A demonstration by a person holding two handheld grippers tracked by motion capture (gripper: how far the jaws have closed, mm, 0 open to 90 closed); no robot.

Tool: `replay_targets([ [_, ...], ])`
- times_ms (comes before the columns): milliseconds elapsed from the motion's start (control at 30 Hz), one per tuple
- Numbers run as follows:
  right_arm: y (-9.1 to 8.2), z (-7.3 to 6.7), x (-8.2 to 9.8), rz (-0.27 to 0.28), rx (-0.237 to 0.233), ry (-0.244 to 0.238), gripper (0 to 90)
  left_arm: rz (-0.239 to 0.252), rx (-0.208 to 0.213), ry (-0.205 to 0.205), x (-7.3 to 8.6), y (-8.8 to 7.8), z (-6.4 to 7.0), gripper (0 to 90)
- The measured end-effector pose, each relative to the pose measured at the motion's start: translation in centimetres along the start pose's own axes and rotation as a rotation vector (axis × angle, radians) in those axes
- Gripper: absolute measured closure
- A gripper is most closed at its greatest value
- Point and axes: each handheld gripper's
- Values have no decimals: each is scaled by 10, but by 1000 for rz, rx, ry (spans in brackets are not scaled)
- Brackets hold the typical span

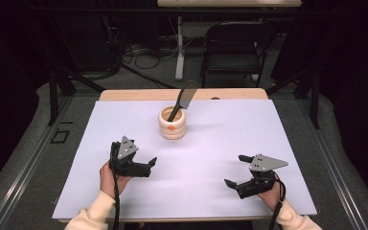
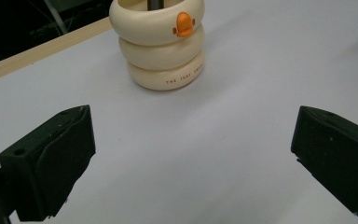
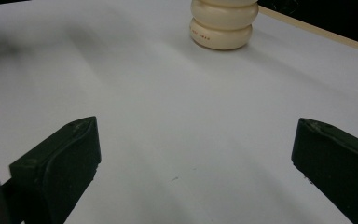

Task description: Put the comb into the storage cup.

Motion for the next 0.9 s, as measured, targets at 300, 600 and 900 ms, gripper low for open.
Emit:
replay_targets([
  [300,0,0,0,1,1,1,7,16,9,-13,13,-10,3,0],
  [600,0,0,0,5,1,4,5,13,17,-12,26,-16,5,0],
  [900,0,0,0,6,1,7,4,20,17,-22,37,-23,4,0],
])
Point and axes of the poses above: each handheld gripper's, and its own axes: y roughly forward along the jaws, x roughly out of its underside, z roughly to its right, and after that the axes turned 14 degrees about -x, right-handed
